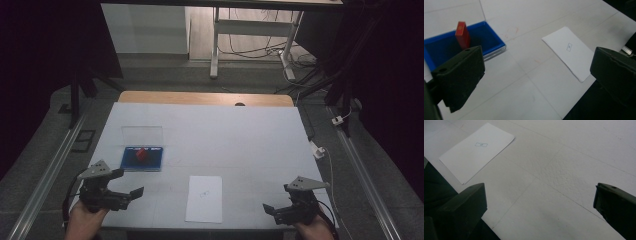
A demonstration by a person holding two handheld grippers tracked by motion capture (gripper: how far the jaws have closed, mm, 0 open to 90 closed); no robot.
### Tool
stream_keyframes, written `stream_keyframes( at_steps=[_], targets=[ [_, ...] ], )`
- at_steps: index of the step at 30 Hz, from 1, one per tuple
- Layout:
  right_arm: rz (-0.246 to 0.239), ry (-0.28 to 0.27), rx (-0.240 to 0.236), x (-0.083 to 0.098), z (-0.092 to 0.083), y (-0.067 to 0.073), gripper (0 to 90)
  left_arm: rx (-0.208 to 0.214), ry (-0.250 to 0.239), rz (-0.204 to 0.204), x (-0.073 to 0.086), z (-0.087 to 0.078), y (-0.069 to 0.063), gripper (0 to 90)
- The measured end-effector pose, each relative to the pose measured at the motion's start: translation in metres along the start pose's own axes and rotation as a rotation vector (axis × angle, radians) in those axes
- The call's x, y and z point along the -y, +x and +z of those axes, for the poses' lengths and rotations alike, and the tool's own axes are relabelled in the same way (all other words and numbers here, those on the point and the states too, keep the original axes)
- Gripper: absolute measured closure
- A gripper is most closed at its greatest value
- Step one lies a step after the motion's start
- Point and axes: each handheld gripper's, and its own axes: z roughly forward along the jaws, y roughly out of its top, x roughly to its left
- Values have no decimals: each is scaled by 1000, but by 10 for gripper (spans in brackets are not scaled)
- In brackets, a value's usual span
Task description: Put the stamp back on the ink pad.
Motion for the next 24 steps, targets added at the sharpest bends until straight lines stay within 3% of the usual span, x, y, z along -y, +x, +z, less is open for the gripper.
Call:
stream_keyframes(
  at_steps=[8,16,18,24],
  targets=[
    [-1,3,1,0,0,0,0,-40,30,-26,22,-12,2,0],
    [-7,10,6,-1,1,2,0,-109,120,-40,39,-11,6,0],
    [-8,10,7,-1,1,2,0,-111,146,-49,40,-10,7,0],
    [-10,14,10,-1,2,2,0,-103,134,-63,40,-11,8,3]
  ],
)
